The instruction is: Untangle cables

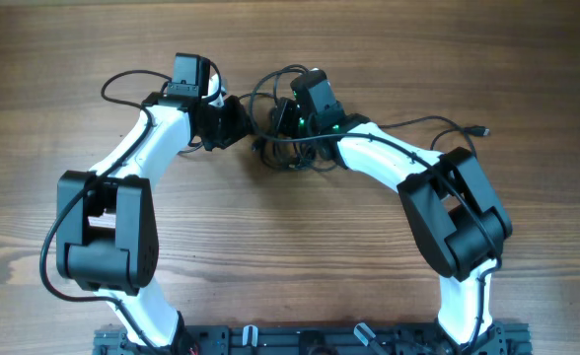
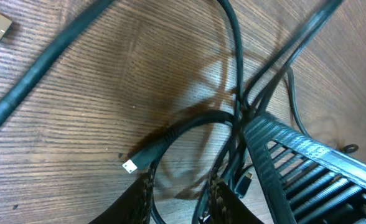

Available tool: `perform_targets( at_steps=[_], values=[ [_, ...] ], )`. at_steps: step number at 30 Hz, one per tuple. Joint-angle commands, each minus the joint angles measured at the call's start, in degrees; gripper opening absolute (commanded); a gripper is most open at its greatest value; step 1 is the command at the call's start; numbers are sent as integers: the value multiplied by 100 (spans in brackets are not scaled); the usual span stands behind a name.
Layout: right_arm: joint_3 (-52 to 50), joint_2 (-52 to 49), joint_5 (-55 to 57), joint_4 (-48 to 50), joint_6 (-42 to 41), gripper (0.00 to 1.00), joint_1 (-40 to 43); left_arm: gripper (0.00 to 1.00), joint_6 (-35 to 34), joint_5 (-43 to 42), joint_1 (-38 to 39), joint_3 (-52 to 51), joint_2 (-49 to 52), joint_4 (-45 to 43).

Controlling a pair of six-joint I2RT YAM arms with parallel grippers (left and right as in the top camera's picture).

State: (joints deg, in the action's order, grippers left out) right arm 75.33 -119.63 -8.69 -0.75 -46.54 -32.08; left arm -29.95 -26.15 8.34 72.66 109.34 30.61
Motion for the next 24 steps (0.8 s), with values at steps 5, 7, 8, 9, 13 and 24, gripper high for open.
perform_targets(
  at_steps=[5,7,8,9,13,24],
  values=[
    [-4,-92,-319,153,289,52,-2,31,-57,52,7,63,28,4],
    [-4,-92,-319,142,284,50,0,32,-57,52,7,63,28,4],
    [-4,-92,-319,140,284,50,-2,32,-57,52,7,63,28,4],
    [-4,-92,-319,140,275,50,-4,32,-57,52,7,63,28,4],
    [-4,-92,-315,140,7,49,-63,32,-55,52,7,63,28,4],
    [-4,-92,-293,24,-13,25,-146,30,-57,55,7,63,28,22]
  ],
)
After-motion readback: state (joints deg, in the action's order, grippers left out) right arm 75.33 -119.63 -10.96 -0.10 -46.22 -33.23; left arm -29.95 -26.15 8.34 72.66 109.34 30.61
